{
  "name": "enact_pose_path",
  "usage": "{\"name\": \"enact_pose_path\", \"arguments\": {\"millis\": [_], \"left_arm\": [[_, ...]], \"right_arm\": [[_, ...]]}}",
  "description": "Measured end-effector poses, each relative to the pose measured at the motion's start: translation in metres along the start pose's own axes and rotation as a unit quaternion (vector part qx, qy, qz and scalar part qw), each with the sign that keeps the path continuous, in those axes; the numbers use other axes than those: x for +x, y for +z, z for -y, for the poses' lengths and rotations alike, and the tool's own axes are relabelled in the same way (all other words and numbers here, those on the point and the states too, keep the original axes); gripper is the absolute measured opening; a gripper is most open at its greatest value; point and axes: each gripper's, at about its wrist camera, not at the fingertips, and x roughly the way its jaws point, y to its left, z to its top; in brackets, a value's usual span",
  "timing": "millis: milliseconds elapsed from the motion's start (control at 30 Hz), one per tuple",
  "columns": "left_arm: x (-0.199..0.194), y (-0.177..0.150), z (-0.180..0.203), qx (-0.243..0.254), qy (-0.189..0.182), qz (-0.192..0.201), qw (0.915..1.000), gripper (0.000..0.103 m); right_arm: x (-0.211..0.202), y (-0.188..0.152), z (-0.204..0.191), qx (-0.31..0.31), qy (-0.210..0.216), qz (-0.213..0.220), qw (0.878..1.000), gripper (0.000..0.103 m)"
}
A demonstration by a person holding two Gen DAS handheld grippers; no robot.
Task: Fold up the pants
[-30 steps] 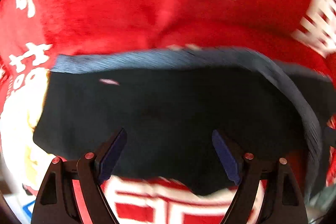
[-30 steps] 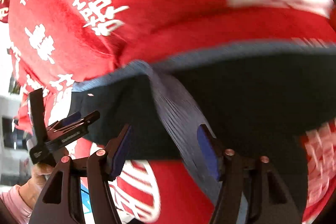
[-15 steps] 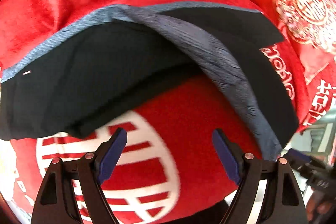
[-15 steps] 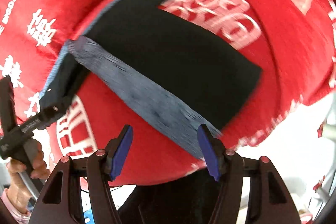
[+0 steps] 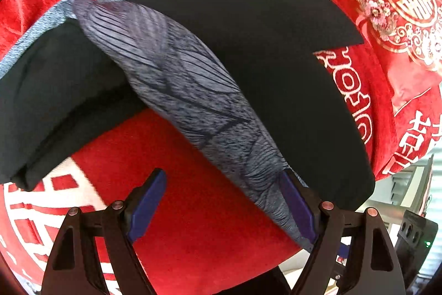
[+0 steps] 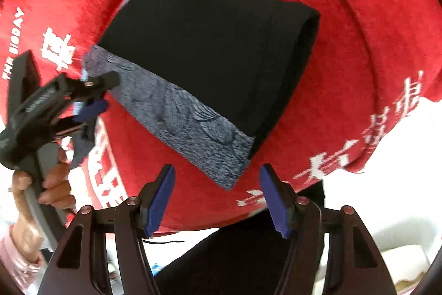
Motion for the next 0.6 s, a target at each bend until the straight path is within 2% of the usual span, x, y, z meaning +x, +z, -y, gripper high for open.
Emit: {"name": "enact_pose_path", "arguments": {"millis": [33, 133, 167, 200, 233, 267, 300, 433, 600], "left_arm": [[0.002, -0.001, 0.001, 0.000, 0.003, -0.002, 1.0000, 0.084], [0.005, -0.002, 0.010, 0.004, 0.013, -0.001, 0.9999, 0.084], [0.006, -0.001, 0.012, 0.005, 0.012, 0.000, 0.9999, 0.075], [0.005, -0.002, 0.016, 0.007, 0.011, 0.004, 0.9999, 0.064], [0.005, -0.001, 0.018, 0.011, 0.012, 0.004, 0.9999, 0.044], [0.004, 0.000, 0.022, 0.020, 0.002, 0.002, 0.9998, 0.023], [0.004, 0.002, 0.025, 0.022, -0.006, -0.003, 0.9997, 0.016], [-0.019, 0.015, 0.037, 0.026, -0.020, 0.014, 0.9994, 0.015], [-0.047, 0.054, 0.052, 0.023, -0.028, 0.048, 0.9982, 0.015]], "right_arm": [[-0.001, -0.001, 0.003, 0.001, 0.010, 0.002, 1.000, 0.067], [0.005, 0.004, 0.004, 0.006, 0.029, -0.004, 1.000, 0.056], [0.006, 0.005, 0.006, 0.009, 0.033, -0.007, 0.999, 0.035], [0.007, 0.006, 0.007, 0.013, 0.038, -0.014, 0.999, 0.020], [0.009, 0.007, 0.009, 0.019, 0.047, -0.029, 0.998, 0.004], [0.009, 0.008, 0.009, 0.023, 0.050, -0.034, 0.998, 0.003], [0.005, 0.009, 0.006, 0.022, 0.059, -0.037, 0.997, 0.003], [-0.024, 0.024, -0.017, -0.018, 0.077, -0.031, 0.996, 0.003], [-0.065, 0.087, -0.060, -0.077, 0.092, 0.007, 0.993, 0.003]]}}
